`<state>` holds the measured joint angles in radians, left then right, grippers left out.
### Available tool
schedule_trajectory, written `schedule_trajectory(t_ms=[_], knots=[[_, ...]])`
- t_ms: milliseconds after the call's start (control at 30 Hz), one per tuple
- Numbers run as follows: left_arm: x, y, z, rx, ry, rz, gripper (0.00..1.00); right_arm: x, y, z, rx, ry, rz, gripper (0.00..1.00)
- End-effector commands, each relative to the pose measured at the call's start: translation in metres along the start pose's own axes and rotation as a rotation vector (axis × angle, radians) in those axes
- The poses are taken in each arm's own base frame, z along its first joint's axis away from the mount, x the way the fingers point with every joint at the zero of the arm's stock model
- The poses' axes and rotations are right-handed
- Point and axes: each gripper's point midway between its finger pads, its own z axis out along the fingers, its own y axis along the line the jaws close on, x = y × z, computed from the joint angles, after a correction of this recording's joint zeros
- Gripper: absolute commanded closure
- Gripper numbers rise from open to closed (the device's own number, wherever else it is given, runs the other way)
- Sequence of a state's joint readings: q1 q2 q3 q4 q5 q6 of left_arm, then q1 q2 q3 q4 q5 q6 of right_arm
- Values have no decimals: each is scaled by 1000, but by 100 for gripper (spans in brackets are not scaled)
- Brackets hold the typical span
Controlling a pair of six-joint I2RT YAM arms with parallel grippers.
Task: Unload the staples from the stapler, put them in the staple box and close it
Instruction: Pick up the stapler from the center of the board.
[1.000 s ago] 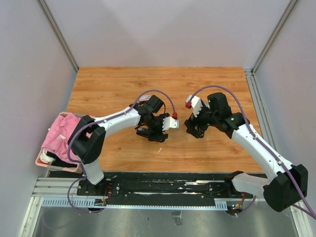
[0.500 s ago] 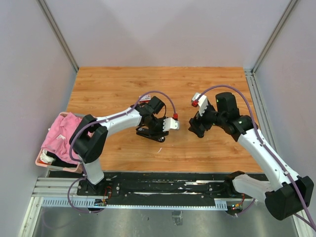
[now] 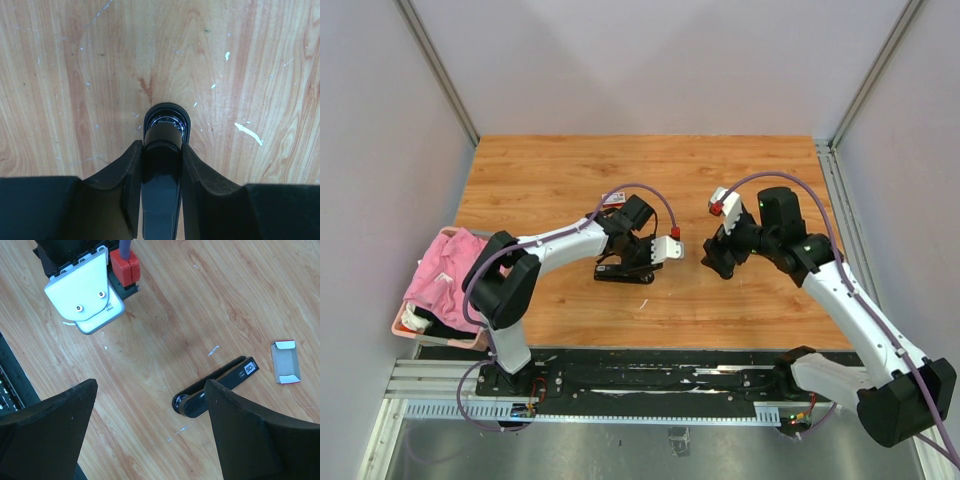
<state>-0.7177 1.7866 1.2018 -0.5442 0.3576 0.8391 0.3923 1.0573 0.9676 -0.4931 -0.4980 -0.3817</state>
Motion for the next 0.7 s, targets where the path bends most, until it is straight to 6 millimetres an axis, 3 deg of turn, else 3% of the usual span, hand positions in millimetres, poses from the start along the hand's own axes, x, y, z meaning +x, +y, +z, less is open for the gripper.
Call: schedule_trajectory(t_ms=[0, 333, 667], knots=[[-20, 19, -12, -111, -50, -43, 100, -11, -3, -1, -6, -35, 49, 9], [-64, 49, -54, -288, -200, -156, 100, -14, -20, 16, -31, -5, 176, 9], [-90, 49, -100, -406, -378, -158, 100, -34, -62, 52, -88, -14, 502, 12]])
